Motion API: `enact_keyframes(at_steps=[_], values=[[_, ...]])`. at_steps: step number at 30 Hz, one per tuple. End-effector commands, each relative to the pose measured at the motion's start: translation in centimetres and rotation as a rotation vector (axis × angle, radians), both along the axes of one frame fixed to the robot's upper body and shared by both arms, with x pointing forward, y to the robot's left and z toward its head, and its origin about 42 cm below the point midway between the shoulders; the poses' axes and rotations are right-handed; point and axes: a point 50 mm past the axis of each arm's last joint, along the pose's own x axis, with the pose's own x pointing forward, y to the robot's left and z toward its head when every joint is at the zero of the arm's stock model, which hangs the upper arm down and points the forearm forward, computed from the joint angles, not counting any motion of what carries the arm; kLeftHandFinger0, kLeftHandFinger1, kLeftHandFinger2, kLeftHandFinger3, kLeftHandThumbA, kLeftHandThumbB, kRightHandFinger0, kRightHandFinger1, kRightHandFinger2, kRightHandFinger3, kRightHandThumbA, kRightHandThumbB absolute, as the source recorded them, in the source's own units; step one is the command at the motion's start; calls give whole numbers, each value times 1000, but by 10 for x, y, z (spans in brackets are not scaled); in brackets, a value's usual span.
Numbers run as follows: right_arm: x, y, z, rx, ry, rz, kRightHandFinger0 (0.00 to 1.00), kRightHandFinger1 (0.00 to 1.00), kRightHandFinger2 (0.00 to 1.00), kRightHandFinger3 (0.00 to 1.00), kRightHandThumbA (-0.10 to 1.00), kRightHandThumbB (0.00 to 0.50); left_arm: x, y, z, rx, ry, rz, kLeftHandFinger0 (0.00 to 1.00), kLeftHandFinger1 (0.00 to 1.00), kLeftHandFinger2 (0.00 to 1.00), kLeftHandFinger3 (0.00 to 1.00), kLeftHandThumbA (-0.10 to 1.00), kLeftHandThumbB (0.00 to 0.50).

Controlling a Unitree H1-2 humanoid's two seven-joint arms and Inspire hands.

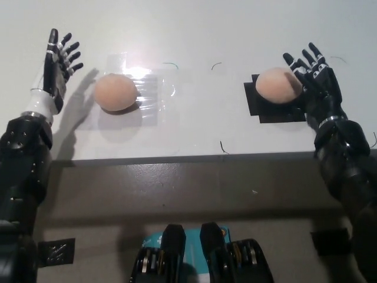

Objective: Use both hands to push two dumpling toys together to the middle

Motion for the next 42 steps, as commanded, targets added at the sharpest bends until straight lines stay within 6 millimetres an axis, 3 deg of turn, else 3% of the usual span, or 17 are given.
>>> enact_keyframes(at_steps=[1,9,15,16,19,21,27,32,33,36,42], values=[[8,6,33,-14,-154,-11,1000,1000,1000,1000,1000,219,3,-12,19,-21,-85,-48,1000,1000,1000,1000,1000,332],[7,4,33,2,-171,-7,1000,1000,1000,1000,1000,194,-1,-24,2,-42,-66,-47,1000,1000,1000,1000,1000,333],[4,6,27,17,-160,0,1000,1000,1000,1000,1000,187,-9,-43,-26,29,-20,-63,1000,1000,1000,1000,1000,305],[5,7,27,14,-162,4,1000,1000,1000,1000,1000,191,-11,-44,-34,42,-4,-76,1000,1000,1000,1000,1000,354],[5,6,28,19,-163,6,1000,1000,1000,1000,1000,193,-14,-45,-50,27,33,-91,1000,1000,1000,1000,1000,399],[5,4,30,16,-171,6,1000,1000,1000,1000,1000,177,-15,-45,-61,8,72,-91,1000,1000,1000,1000,1000,401],[4,3,24,11,-157,6,1000,1000,1000,1000,1000,191,-23,-44,-80,52,117,-76,1000,1000,1000,1000,1000,378],[-3,13,5,22,-113,15,1000,1000,1000,1000,1000,171,-27,-52,-89,52,136,-104,1000,1000,1000,1000,1000,374],[-5,19,-1,31,-91,24,1000,1000,1000,1000,1000,188,-26,-57,-89,29,138,-125,1000,1000,1000,1000,1000,398],[-11,31,-14,33,-59,42,1000,1000,1000,1000,1000,191,-28,-64,-92,-2,140,-132,1000,1000,1000,1000,1000,395],[-22,65,-32,112,-28,101,1000,1000,1000,1000,1000,158,-24,-86,-83,14,95,-135,1000,1000,1000,1000,1000,385]])
